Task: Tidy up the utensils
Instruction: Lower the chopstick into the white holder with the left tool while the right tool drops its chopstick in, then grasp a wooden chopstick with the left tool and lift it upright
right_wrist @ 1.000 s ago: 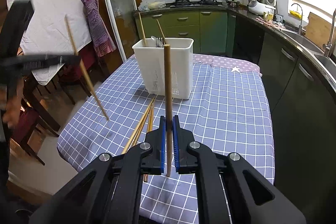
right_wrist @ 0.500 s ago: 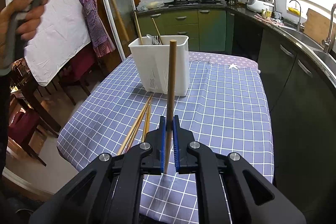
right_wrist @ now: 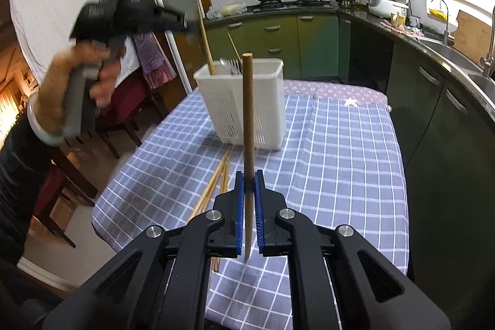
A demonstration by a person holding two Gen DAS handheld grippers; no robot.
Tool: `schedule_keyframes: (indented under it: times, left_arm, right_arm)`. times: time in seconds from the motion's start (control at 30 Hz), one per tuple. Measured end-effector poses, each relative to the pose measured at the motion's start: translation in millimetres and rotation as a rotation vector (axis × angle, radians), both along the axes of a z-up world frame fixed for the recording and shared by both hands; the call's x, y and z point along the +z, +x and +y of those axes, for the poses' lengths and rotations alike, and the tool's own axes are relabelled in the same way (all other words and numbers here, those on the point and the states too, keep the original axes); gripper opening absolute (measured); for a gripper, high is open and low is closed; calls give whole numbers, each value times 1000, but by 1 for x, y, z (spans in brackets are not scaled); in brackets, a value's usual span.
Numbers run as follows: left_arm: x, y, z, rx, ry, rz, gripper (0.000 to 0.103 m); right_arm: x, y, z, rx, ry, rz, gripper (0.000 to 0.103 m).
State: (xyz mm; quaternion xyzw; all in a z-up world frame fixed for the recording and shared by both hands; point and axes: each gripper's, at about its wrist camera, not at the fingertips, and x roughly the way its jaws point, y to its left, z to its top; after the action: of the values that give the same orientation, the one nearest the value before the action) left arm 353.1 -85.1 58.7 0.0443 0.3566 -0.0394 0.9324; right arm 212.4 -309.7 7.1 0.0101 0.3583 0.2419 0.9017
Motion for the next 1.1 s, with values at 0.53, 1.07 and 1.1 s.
schedule_keyframes:
  times: [0.53,1.07,1.1]
  left_arm:
    - [-9,-93,41,-51,-27,18,24]
    - [-42,-112,42,-81,-37,138,24]
    - [-45,-111,40,-84,-34,145,24]
  right_arm:
    - [130,117,33,-190,120,-275,7]
    - [41,162,69,-159,-30,-70,8]
    - [46,153,63,-157,-19,-85,8]
